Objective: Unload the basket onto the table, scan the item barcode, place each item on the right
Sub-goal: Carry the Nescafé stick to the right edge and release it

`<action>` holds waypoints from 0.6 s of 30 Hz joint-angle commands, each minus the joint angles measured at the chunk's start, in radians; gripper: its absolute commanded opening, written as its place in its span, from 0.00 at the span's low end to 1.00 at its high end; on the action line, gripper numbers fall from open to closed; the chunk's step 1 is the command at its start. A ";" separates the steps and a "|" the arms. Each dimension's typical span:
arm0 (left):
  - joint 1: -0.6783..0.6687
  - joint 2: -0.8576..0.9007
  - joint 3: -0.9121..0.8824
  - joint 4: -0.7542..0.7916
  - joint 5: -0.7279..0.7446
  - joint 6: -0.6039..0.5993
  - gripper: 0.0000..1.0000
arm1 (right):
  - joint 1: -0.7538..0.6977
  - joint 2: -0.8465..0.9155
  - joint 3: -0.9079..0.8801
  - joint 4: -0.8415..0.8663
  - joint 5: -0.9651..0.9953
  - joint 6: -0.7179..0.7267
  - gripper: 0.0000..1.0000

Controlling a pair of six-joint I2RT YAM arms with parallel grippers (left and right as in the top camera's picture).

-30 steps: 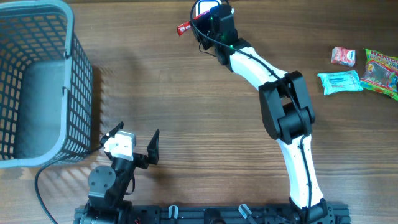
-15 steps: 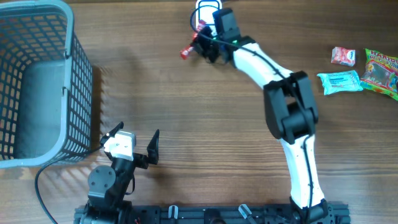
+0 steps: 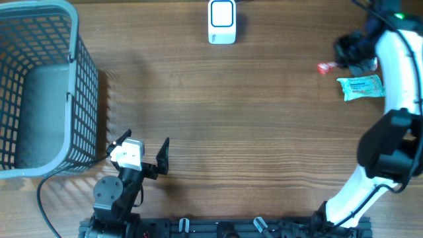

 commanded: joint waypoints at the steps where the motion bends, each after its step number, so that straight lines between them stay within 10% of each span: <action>1: 0.005 -0.002 -0.008 0.003 -0.009 -0.009 1.00 | -0.139 0.013 -0.119 -0.008 0.132 -0.005 0.04; 10: 0.005 -0.002 -0.008 0.003 -0.009 -0.009 1.00 | -0.301 0.013 -0.363 0.246 0.175 -0.119 0.06; 14: 0.005 -0.002 -0.008 0.003 -0.009 -0.009 1.00 | -0.301 0.006 -0.312 0.283 0.077 -0.203 0.99; 18: 0.005 -0.002 -0.008 0.003 -0.009 -0.009 1.00 | -0.297 -0.091 -0.155 0.168 -0.044 -0.317 0.99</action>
